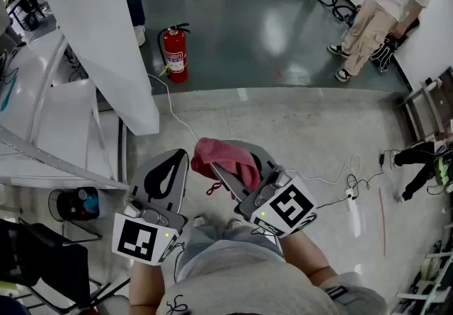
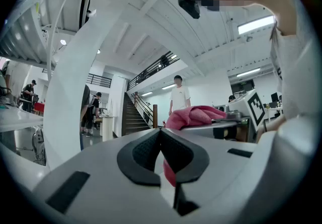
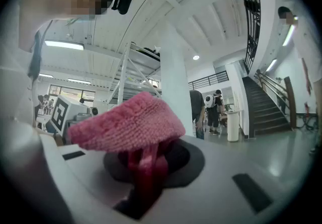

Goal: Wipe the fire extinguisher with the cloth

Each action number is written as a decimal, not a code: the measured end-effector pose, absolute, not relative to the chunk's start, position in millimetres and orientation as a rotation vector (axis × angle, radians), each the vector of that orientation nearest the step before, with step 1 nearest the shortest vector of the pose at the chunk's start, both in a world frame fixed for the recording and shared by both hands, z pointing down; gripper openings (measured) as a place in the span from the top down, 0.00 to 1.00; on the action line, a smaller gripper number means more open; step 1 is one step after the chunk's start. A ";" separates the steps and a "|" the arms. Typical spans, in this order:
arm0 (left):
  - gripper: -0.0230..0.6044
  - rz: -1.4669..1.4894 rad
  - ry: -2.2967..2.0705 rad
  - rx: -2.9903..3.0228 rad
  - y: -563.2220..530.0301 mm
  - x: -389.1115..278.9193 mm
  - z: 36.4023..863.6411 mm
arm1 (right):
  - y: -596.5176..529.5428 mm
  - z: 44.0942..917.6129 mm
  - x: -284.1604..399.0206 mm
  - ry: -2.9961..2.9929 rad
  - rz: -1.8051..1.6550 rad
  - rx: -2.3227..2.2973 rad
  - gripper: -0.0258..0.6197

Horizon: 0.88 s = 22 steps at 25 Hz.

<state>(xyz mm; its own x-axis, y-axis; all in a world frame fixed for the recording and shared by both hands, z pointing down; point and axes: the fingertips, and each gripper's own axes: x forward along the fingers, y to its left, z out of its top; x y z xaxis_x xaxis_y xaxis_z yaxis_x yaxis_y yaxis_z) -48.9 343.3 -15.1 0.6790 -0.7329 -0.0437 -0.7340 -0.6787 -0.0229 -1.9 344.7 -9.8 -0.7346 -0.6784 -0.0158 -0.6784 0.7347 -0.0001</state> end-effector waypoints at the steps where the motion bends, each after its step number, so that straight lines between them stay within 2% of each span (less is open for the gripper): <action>1: 0.96 0.050 1.241 -2.845 343.4 -48.3 -14.9 | 345.1 -9.3 -1.2 2.912 0.009 -1.139 0.86; 14: 0.96 0.043 1.225 -2.860 338.9 -47.3 -11.5 | 341.8 -5.3 -0.6 2.904 0.001 -1.159 0.86; 22: 0.96 0.018 1.194 -2.859 325.7 -71.3 -8.0 | 326.9 -5.3 -15.5 2.820 -0.066 -1.171 0.86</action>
<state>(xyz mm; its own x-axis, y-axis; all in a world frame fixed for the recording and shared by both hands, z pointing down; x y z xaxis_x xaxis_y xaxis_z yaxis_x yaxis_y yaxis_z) -71.3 325.7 -8.0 0.7029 -0.7108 -0.0273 -0.7113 -0.7020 -0.0358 -15.5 326.9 -5.3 -0.7030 -0.7083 -0.0640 -0.7046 0.7059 -0.0730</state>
